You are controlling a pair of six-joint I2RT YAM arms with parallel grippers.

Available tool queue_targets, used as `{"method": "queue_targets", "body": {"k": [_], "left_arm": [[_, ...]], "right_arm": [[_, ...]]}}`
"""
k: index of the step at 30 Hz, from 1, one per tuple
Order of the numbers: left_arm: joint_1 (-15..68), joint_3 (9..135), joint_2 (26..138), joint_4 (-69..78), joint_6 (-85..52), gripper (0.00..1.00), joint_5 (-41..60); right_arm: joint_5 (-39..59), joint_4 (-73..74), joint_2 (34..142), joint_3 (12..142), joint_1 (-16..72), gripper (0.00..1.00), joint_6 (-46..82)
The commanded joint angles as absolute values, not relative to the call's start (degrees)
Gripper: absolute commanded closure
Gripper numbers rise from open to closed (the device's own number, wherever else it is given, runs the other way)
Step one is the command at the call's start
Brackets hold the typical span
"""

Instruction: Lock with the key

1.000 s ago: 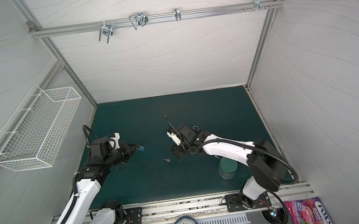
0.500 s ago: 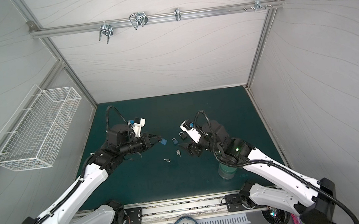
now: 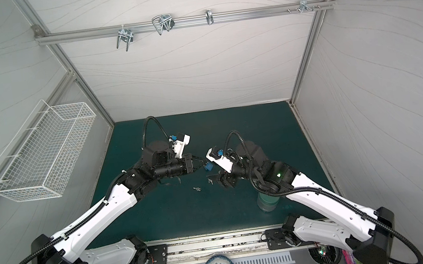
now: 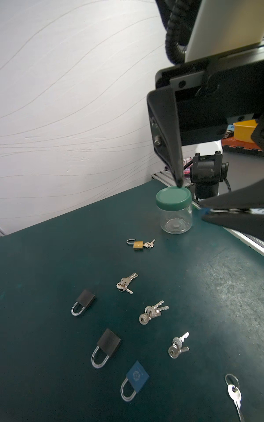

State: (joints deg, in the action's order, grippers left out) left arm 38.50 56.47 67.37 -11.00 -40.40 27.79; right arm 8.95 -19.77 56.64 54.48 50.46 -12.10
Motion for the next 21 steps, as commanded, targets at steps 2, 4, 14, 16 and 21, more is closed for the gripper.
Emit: {"method": "queue_targets", "body": {"k": [2, 4, 14, 16, 21], "left_arm": [[39.4, 58.9, 66.9, -7.2, -38.9, 1.0, 27.0], [39.5, 58.8, 66.6, -7.0, -39.0, 1.0, 27.1], [39.5, 58.9, 66.7, -6.6, -39.0, 1.0, 28.0], [39.5, 59.0, 66.7, -6.8, -39.0, 1.0, 28.0], [39.5, 58.8, 66.6, -7.0, -38.7, 1.0, 27.8]], "right_arm": [[5.4, -17.1, 56.9, 54.8, 50.8, 0.31, -13.6], [4.1, -17.1, 57.1, 54.7, 50.8, 0.34, -13.7], [6.0, -17.0, 59.7, 55.5, 51.0, 0.48, -13.9], [6.0, -17.0, 60.0, 55.6, 51.1, 0.51, -13.8], [5.7, -16.4, 60.4, 55.4, 51.2, 0.58, -13.8]]}}
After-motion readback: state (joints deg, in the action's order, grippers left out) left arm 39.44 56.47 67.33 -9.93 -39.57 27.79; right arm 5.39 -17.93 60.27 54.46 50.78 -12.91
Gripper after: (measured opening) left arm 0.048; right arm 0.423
